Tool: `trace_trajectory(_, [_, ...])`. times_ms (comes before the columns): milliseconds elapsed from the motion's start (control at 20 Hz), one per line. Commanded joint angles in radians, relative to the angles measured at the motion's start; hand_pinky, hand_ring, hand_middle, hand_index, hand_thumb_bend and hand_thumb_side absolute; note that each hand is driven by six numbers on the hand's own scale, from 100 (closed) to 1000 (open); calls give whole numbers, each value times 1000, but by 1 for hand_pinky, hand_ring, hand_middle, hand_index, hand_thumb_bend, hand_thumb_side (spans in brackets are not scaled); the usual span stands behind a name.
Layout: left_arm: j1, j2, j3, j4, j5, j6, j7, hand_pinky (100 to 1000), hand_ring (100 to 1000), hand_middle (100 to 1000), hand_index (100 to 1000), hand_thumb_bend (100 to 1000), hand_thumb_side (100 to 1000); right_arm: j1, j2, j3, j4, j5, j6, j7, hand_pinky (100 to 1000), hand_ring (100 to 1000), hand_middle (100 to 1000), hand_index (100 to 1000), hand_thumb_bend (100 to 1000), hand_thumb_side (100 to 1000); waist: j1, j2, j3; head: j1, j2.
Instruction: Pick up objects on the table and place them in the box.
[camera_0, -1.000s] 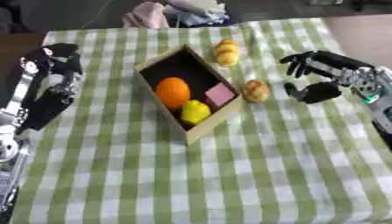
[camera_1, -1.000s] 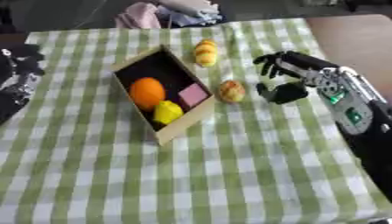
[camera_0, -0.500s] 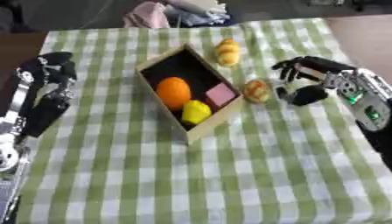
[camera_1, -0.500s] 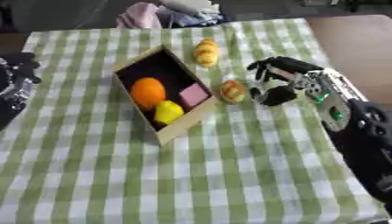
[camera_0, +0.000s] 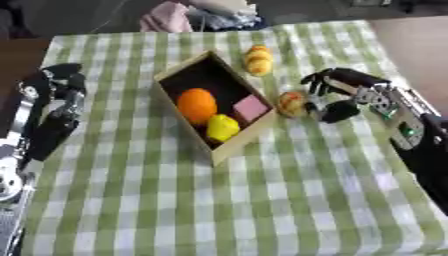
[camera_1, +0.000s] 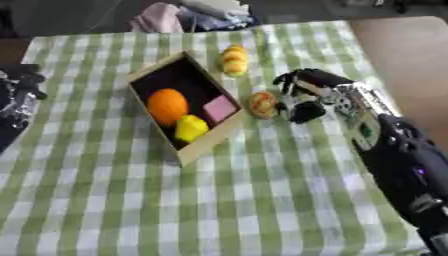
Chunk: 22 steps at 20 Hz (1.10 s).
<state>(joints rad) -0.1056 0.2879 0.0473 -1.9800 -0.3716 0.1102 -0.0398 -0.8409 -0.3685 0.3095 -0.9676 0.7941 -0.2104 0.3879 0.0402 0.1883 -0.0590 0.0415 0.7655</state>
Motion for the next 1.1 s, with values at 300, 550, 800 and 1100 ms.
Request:
trace_trajectory(300, [-2, 2, 2, -20, -12, -1, -7, 724, 613, 673, 823, 100, 736, -19, 2, 7, -12, -4, -20, 7, 725, 701, 687, 897, 100, 317, -2, -22, 2, -3, 5])
trace_trajectory(550, [-2, 1, 1, -20, -14, 1, -8, 725, 613, 674, 824, 100, 739, -13, -3, 25, -44, -21, -35, 26, 726, 702, 687, 895, 100, 290, -2, -21, 2, -2, 5])
trace_trajectory(800, [-3, 1, 0, -20, -15, 0, -11, 725, 614, 674, 825, 100, 742, -5, -16, 48, -91, -46, -48, 57, 731, 705, 689, 892, 100, 278, -3, -20, 1, -1, 5])
trace_trajectory(1100, [-4, 1, -1, -20, -17, 0, -15, 726, 614, 675, 826, 100, 747, 3, -21, 69, -123, -55, -55, 117, 737, 709, 687, 862, 100, 280, -3, -20, 0, -1, 5])
